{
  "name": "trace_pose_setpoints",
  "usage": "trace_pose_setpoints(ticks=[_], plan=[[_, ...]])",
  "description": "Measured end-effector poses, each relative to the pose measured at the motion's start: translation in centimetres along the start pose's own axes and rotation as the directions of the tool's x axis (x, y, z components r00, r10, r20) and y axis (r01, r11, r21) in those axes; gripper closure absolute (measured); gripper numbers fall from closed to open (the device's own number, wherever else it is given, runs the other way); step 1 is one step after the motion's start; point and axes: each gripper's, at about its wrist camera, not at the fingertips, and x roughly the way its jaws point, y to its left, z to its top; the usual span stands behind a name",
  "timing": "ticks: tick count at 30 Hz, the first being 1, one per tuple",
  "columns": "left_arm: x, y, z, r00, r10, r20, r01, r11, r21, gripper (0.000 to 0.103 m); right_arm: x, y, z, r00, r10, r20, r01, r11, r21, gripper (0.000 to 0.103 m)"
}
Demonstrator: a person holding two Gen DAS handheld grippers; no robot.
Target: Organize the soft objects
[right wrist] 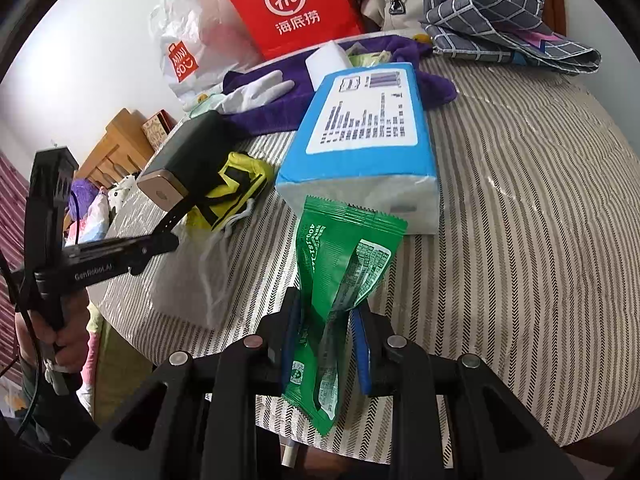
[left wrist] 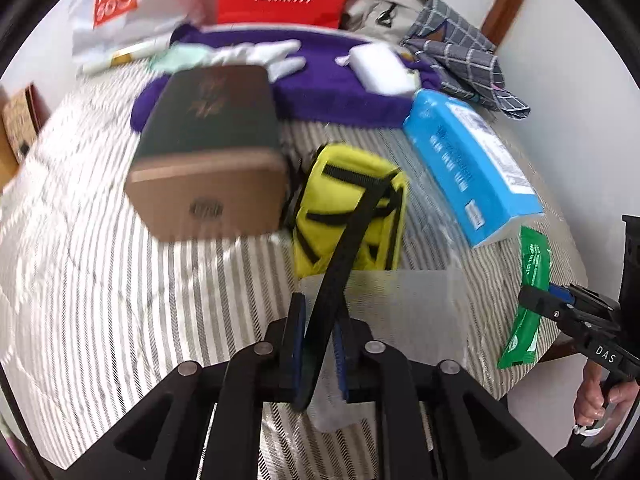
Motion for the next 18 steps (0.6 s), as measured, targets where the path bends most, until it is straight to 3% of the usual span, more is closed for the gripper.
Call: trace_pose_setpoints(ticks=[6, 18], plan=[[0.0, 0.8, -0.5, 1.0, -0.012, 0.013, 0.012, 0.999, -0.032, 0.088, 0.2, 0.2, 0.1, 1.0, -0.007, -0.008, 0.007, 1.0, -0.004, 0.077], [0.2, -0.7, 1.0, 1.0, -0.012, 0.015, 0.012, 1.0, 0.02, 0.084, 0.3, 0.4, 0.2, 1.0, -0.02, -0.021, 0.02, 1.0, -0.009, 0.076]])
